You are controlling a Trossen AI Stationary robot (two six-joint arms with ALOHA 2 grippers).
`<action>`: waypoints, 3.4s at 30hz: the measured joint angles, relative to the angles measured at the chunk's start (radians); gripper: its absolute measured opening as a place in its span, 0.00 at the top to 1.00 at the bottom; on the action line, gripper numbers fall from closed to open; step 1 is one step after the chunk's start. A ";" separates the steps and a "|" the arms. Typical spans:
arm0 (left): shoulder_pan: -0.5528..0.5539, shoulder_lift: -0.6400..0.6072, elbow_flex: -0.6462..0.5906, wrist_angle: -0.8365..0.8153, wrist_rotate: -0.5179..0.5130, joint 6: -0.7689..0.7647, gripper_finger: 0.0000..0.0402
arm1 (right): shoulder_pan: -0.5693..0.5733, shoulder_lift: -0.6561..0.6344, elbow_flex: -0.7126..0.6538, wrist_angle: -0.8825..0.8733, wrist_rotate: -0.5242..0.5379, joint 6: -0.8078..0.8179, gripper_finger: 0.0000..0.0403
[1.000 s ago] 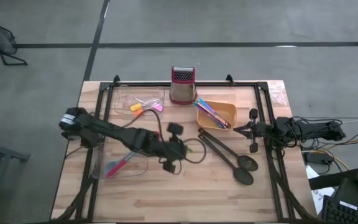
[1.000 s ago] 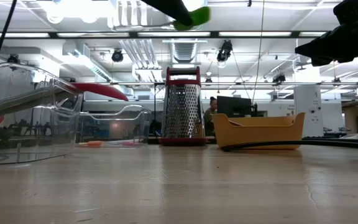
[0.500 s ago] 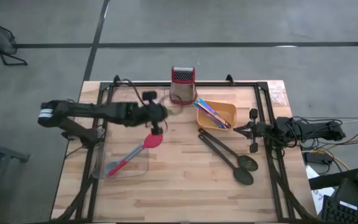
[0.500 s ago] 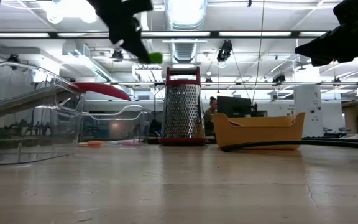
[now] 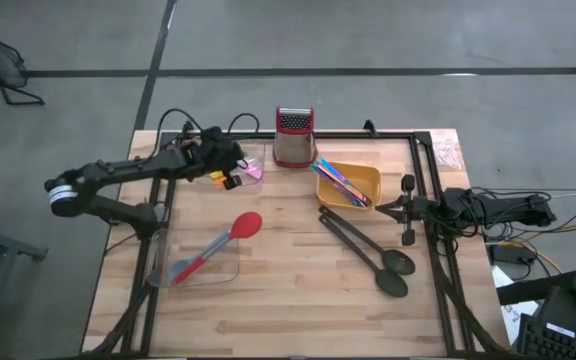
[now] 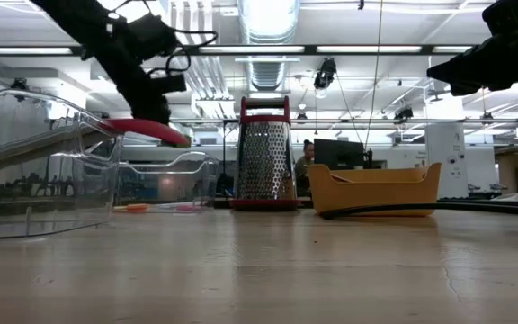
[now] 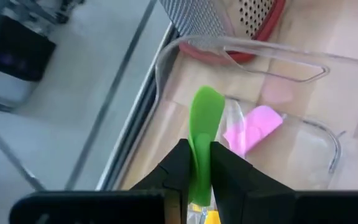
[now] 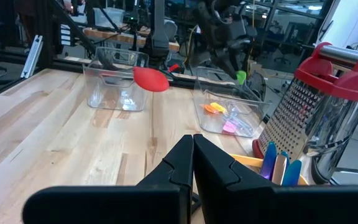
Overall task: Pick & Place Kitchen Items
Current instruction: Put the green spatula into the top transparent bin, then put the top black spoon into the bottom transparent bin
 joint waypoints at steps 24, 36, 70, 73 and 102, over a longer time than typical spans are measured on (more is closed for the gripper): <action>0.052 0.006 -0.151 0.229 0.064 -0.010 0.82 | 0.000 0.000 0.000 0.000 0.000 0.000 0.98; 0.052 -0.004 -0.127 0.229 0.065 -0.140 0.58 | 0.000 0.000 0.000 0.000 0.000 0.000 0.98; -0.475 -0.183 -0.077 0.434 0.392 -0.315 0.98 | 0.000 0.000 0.000 0.000 0.000 0.000 0.98; -0.517 -0.188 -0.092 0.448 0.383 -0.306 0.98 | 0.000 0.000 0.000 0.000 0.000 0.000 0.98; -0.602 -0.685 -0.533 0.629 0.352 -0.344 0.99 | 0.000 0.001 0.000 0.088 0.003 0.323 0.98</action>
